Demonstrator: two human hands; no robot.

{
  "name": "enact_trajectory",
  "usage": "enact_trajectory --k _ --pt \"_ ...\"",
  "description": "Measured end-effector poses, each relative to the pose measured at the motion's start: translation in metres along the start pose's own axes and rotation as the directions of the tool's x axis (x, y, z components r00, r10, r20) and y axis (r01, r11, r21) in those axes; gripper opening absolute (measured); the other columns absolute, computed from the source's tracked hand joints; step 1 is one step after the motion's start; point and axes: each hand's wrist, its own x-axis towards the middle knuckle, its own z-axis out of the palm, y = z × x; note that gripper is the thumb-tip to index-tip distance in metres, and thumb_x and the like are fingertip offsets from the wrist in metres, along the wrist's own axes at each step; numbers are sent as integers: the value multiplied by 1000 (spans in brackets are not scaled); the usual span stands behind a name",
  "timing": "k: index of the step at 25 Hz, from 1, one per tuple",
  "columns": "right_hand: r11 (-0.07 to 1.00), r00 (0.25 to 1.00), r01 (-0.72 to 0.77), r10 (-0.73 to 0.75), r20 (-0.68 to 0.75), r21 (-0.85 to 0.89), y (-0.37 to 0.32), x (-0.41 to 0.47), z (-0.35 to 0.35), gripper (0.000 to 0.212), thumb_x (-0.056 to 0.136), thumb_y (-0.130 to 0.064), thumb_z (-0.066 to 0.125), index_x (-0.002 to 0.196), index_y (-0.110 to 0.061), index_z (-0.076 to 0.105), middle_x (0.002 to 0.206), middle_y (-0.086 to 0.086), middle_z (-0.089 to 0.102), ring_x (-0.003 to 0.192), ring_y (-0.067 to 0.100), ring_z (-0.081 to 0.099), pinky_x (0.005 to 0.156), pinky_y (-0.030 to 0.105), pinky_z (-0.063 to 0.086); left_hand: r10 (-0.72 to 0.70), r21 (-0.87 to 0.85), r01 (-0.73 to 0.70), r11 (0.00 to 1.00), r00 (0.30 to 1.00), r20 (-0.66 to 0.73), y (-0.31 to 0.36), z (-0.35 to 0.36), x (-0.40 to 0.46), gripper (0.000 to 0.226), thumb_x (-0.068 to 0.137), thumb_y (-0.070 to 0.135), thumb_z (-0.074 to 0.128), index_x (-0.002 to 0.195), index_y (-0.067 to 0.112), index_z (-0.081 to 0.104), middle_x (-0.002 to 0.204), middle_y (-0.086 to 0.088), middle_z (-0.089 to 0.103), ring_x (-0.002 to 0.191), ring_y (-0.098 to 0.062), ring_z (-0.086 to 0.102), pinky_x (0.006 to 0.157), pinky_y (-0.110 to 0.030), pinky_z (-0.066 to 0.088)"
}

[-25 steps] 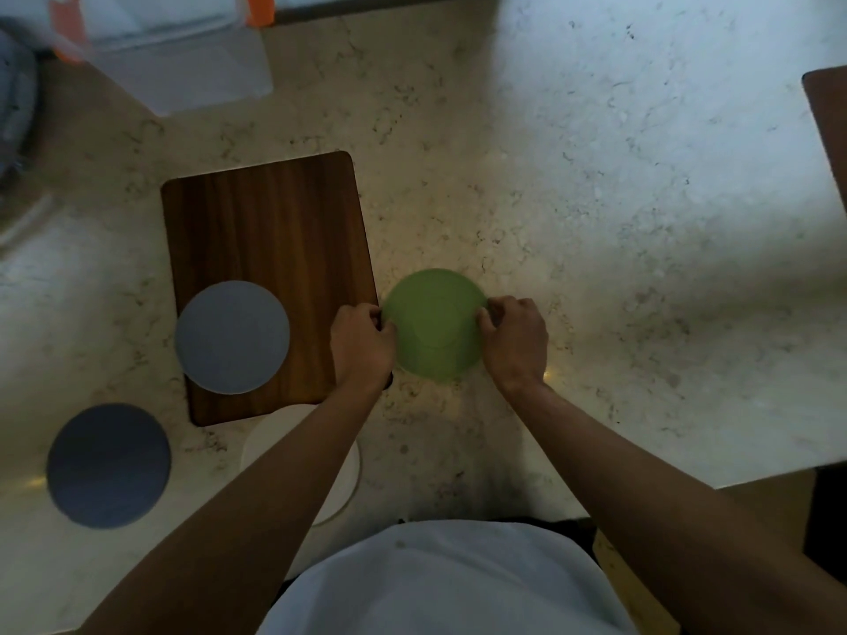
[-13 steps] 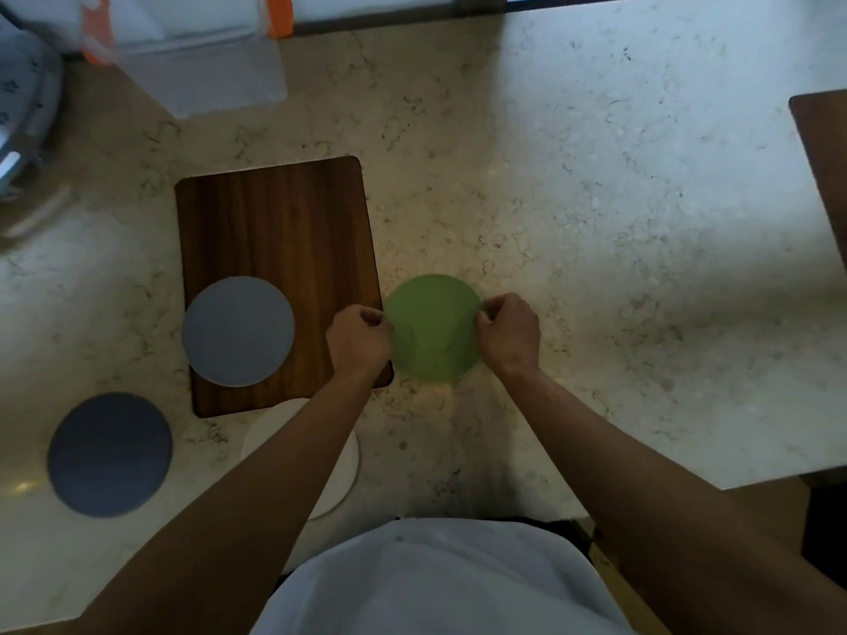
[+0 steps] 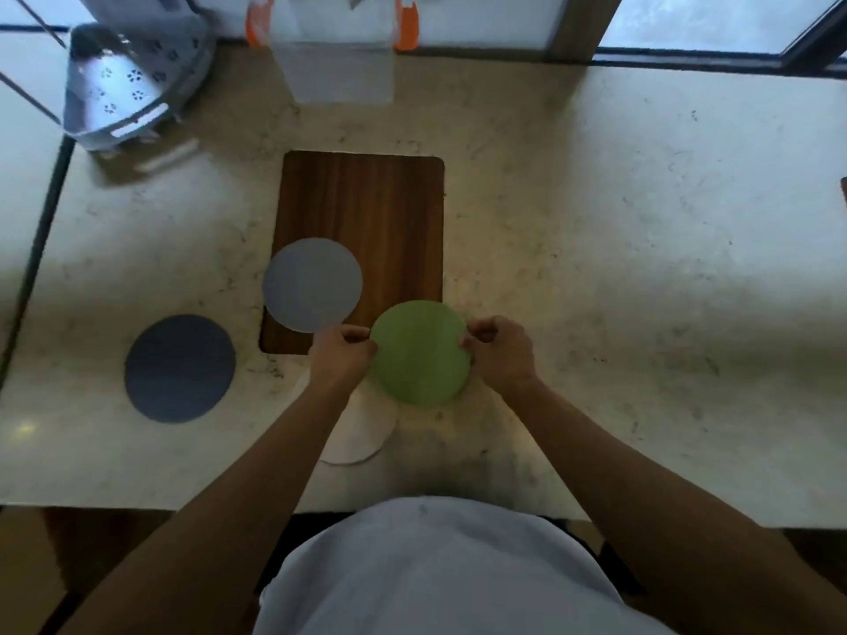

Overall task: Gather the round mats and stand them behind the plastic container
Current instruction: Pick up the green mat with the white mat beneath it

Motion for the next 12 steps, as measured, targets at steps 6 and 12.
enact_trajectory --k 6,12 --pt "995 983 83 -72 170 -60 -16 -35 61 19 79 -25 78 96 -19 70 89 -5 68 77 7 62 67 13 46 -82 -81 74 994 992 -98 -56 -66 -28 21 70 9 70 67 29 76 74 2 75 81 -25 70 78 -44 60" --pt "987 977 119 -97 189 -112 -19 -60 99 20 78 -20 79 95 -15 70 83 -8 65 68 -3 57 60 7 41 -175 -133 156 979 973 -148 -98 -93 -34 14 64 11 73 62 26 72 76 -4 76 78 -26 72 79 -50 61"
